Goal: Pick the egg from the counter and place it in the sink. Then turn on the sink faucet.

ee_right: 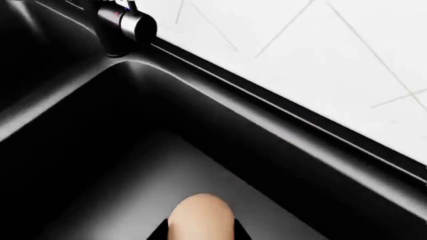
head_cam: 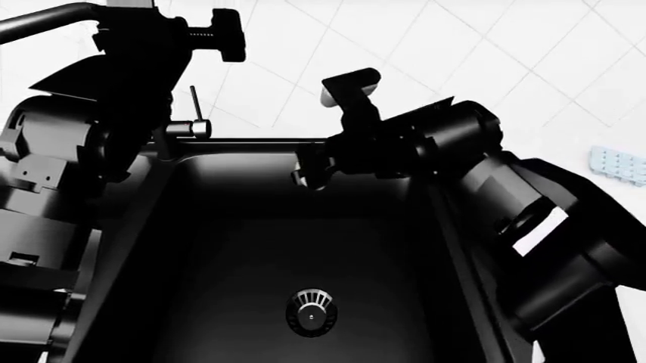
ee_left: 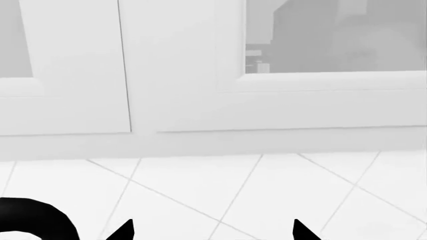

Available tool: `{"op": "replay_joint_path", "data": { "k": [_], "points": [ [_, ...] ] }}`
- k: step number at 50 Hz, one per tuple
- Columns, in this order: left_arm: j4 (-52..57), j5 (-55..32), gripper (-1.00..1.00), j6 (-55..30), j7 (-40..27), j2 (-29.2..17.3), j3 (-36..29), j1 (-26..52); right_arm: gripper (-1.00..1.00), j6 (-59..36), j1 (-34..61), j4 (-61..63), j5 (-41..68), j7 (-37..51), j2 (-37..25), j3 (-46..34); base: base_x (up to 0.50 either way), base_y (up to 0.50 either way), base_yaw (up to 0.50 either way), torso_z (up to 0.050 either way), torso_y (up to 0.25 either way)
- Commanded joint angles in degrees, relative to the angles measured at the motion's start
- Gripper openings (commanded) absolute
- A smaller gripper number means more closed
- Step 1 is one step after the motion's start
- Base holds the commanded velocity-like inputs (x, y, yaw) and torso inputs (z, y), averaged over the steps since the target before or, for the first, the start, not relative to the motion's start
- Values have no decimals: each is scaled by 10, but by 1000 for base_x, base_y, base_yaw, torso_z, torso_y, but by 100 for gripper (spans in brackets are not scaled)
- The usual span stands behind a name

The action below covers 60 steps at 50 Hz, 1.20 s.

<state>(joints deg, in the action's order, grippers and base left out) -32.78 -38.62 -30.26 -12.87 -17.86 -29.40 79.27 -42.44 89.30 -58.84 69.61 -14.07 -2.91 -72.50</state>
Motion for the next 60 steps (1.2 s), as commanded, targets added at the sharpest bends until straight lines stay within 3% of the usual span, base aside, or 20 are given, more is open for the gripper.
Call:
{"op": "replay_joint_path", "data": {
  "k": [1,13,30,48,49,60],
  "points": [
    [-2,-1,100,2,1,1,0,-2,-100,-35,-17,126,18,-18,-45,-19,0,0,0,0,0],
    [-7,-1,100,7,3,3,-1,-3,-100,7,-53,24,-13,-38,4,-38,0,0,0,0,0],
    [-9,-3,100,9,4,2,0,-5,-100,13,-62,0,-40,-61,25,-70,0,0,0,0,0],
    [-5,-6,100,8,2,2,0,-6,-100,6,-60,52,-35,-26,4,-67,0,0,0,0,0],
    [-6,-6,100,8,2,3,0,-7,100,0,-59,65,-31,-23,-2,-65,0,0,0,0,0],
    [-8,-6,100,11,2,4,-1,-8,100,12,-61,44,-41,-26,7,-71,0,0,0,0,0]
  ]
}}
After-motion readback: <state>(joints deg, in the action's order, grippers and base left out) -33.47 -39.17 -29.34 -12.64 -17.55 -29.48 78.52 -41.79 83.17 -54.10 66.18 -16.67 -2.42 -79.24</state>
